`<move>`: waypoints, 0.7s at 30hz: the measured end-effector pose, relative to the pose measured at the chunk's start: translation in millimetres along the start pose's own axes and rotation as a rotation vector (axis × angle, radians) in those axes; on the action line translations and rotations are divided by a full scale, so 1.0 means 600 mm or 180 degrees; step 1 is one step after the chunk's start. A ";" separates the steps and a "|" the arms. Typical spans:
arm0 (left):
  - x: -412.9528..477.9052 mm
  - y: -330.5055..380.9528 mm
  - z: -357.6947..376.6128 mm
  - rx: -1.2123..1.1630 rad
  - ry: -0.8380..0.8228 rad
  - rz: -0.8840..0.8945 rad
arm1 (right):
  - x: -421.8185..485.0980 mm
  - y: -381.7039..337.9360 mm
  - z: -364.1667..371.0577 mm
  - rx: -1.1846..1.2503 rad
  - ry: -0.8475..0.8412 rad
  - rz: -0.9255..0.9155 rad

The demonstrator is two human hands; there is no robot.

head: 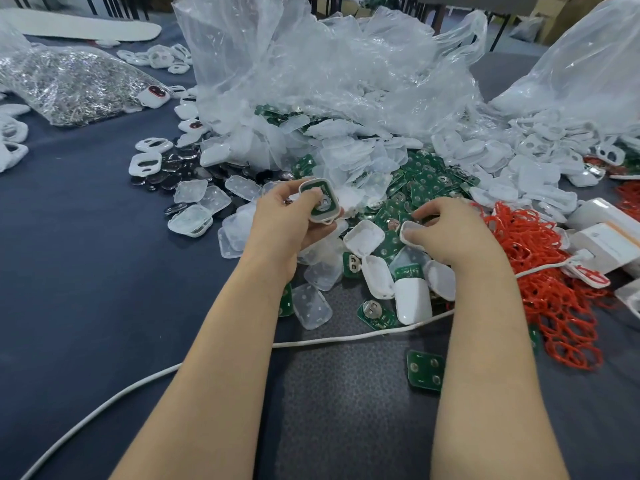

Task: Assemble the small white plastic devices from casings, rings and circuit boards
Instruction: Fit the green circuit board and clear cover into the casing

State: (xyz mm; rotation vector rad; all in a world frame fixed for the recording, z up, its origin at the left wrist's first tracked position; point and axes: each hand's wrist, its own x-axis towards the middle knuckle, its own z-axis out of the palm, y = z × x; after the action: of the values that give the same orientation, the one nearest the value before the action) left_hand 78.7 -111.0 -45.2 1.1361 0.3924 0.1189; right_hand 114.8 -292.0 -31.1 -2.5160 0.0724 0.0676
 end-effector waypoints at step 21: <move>-0.004 -0.004 0.001 0.0397 -0.0450 0.0346 | 0.001 -0.037 0.049 0.0531 0.0667 -0.0576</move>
State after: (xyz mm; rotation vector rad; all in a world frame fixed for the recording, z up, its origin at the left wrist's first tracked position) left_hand 76.2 -113.2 -46.3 1.2812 0.2145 0.1096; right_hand 115.8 -256.9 -42.0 -2.3437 -0.0627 -0.2654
